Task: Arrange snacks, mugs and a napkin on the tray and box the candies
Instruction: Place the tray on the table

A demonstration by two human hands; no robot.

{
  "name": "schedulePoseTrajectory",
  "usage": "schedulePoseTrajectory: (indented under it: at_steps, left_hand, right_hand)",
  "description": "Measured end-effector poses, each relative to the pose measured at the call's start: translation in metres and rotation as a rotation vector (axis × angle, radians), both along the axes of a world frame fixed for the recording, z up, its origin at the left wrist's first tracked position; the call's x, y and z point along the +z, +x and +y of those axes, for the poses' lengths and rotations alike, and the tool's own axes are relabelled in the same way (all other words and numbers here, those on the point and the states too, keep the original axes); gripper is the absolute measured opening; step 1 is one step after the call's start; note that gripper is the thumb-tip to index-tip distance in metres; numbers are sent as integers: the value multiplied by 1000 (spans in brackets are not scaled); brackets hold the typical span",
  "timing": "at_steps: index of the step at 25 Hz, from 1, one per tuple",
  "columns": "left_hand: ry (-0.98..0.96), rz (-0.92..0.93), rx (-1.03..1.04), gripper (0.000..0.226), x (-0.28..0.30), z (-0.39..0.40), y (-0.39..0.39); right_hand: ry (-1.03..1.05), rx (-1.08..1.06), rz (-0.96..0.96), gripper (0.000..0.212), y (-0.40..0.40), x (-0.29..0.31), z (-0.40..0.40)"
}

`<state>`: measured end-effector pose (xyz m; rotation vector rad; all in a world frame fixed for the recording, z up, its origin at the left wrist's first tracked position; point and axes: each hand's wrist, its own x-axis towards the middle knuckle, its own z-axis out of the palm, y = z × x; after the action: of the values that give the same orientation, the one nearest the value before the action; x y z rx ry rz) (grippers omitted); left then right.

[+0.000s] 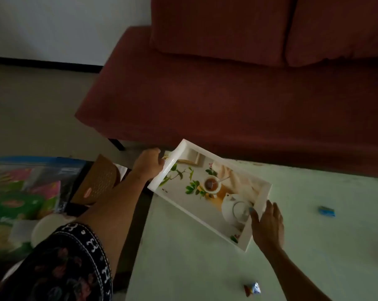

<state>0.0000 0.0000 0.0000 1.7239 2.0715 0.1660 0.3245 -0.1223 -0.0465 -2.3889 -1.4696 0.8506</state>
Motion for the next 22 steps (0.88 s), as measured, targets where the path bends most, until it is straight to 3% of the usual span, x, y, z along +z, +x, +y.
schedulePoseTrajectory:
  at_steps: [6,13,16,22]
  left_hand:
    - [-119,-50,146,43,-65,37,5]
    - [-138,0,132,36,-104,60,5]
    - [-110,-34,150,40,-104,58,3]
    - [-170,-325,301,48,-83,-2,0]
  right_hand:
    - [7,-433,144,66,4,-68,2]
    - [65,-597,233,32,16,-90,11]
    - [76,-599,265,30,21,-87,12]
    - [84,-448,207,34,60,-61,10]
